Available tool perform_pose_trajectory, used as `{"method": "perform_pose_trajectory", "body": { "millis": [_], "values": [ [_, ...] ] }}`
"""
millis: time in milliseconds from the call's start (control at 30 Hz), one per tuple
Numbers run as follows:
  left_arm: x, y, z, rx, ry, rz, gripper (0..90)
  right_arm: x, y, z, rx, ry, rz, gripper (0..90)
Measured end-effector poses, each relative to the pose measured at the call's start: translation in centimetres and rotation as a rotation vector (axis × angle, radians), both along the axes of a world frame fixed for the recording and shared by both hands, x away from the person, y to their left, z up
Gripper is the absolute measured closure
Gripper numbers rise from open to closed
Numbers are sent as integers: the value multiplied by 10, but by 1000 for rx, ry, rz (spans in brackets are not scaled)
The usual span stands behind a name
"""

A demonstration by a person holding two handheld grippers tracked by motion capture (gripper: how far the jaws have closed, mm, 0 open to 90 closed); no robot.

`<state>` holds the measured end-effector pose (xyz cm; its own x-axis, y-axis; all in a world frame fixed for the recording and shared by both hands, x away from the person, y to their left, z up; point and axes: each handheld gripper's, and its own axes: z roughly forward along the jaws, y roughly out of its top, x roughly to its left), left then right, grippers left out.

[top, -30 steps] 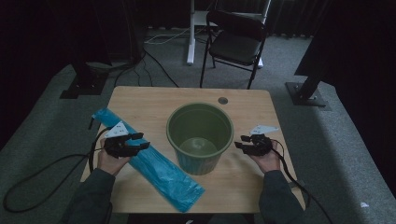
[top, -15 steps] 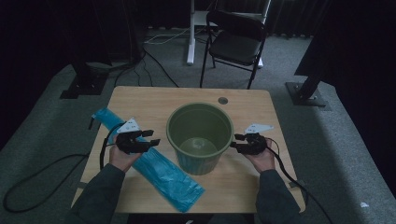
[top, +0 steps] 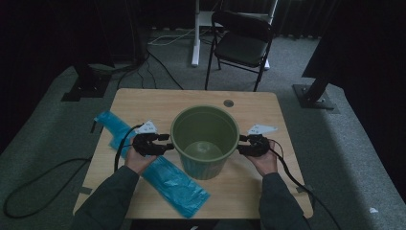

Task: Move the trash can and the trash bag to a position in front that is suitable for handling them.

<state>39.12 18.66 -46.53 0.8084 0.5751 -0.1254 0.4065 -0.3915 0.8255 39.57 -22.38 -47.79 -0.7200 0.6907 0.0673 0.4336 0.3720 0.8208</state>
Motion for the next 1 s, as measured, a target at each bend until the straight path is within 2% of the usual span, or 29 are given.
{"method": "perform_pose_trajectory", "body": {
  "millis": [200, 533, 667, 800, 867, 933, 967, 1000],
  "values": [
    [0, 0, 0, -7, 9, -3, 505, 0, 1, 1, 16, 2, 14, 535],
    [-6, -2, 0, -15, 19, -48, 534, -5, -4, 1, 25, 6, 51, 600],
    [-13, -4, 0, -10, 15, -81, 533, -11, -7, 2, 22, 4, 78, 620],
    [-15, 0, 2, 2, -18, -43, 504, -13, -8, 3, 20, -2, 80, 573],
    [-13, 8, 0, 22, -37, -1, 501, -12, -8, 2, 20, -2, 75, 557],
    [-9, 18, -4, 42, -33, 50, 497, -12, -8, 2, 18, -2, 74, 548],
    [-9, 18, -4, 42, -33, 50, 498, -12, -8, 2, 18, -2, 74, 548],
    [-4, 30, -7, 71, -25, 105, 497, -12, -8, 2, 17, -2, 72, 543]
  ]
}}
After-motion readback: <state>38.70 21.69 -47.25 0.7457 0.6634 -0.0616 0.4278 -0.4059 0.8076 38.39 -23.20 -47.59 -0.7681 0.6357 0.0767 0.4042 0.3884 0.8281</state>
